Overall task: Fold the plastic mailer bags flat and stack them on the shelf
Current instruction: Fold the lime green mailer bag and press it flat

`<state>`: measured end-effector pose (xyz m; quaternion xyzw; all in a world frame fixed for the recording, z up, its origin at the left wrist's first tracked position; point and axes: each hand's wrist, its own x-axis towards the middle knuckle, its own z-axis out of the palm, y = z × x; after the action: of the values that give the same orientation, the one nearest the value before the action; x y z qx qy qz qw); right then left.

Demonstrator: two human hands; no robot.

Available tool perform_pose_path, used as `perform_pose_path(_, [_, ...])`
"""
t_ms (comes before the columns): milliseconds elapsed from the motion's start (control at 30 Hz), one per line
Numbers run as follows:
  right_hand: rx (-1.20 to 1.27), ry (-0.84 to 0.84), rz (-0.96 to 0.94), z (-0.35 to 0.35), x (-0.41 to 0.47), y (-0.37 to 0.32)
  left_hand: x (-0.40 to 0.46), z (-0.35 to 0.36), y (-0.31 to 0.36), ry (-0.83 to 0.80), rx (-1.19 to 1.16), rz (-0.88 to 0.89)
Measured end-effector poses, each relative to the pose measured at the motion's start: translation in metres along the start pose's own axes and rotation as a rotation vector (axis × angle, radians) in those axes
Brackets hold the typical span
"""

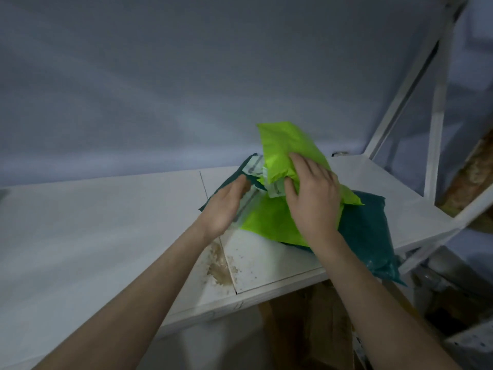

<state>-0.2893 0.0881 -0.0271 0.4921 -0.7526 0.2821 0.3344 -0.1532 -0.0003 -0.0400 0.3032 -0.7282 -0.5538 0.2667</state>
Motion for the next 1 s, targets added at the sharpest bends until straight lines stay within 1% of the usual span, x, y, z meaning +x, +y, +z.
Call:
perform_pose_path(100, [0.114, -0.018, -0.083, -0.011, -0.001, -0.044, -0.014, -0.028, 0.018, 0.046, -0.305, -0.139])
perform_pose_path(200, [0.214, -0.075, -0.159, -0.018, -0.009, -0.091, -0.03, -0.067, 0.024, 0.096, -0.465, -0.168])
perform_pose_path(300, [0.295, -0.146, -0.234, -0.021, -0.022, -0.134, -0.053, -0.105, 0.019, 0.208, -0.412, -0.165])
perform_pose_path(400, [0.355, -0.269, -0.315, -0.015, -0.037, -0.168, -0.077, -0.136, 0.007, 0.347, -0.337, -0.165])
perform_pose_path(500, [0.411, -0.389, -0.399, -0.008, -0.05, -0.195, -0.1, -0.166, -0.009, 0.413, -0.328, -0.186])
perform_pose_path(567, [0.469, -0.448, -0.382, -0.007, -0.055, -0.206, -0.112, -0.182, -0.019, 0.434, -0.316, -0.208])
perform_pose_path(667, [0.607, -0.448, -0.222, -0.003, -0.057, -0.217, -0.128, -0.202, -0.035, 0.441, -0.269, -0.244])
perform_pose_path(733, [0.684, -0.412, -0.077, 0.007, -0.057, -0.217, -0.138, -0.213, -0.045, 0.385, -0.243, -0.268])
perform_pose_path(767, [0.75, -0.438, 0.027, 0.015, -0.057, -0.216, -0.143, -0.217, -0.051, 0.35, -0.239, -0.276])
perform_pose_path(800, [0.834, -0.511, 0.156, 0.022, -0.057, -0.215, -0.147, -0.221, -0.055, 0.318, -0.243, -0.284])
perform_pose_path(867, [1.024, -0.726, 0.475, 0.031, -0.059, -0.217, -0.154, -0.227, -0.064, 0.262, -0.25, -0.301])
perform_pose_path(900, [1.094, -0.8, 0.613, 0.037, -0.06, -0.217, -0.156, -0.23, -0.068, 0.231, -0.24, -0.312])
perform_pose_path(933, [1.124, -0.832, 0.677, 0.042, -0.063, -0.218, -0.157, -0.232, -0.071, 0.201, -0.223, -0.329])
perform_pose_path(1000, [1.117, -0.819, 0.638, 0.051, -0.067, -0.221, -0.156, -0.234, -0.077, 0.172, -0.206, -0.37])
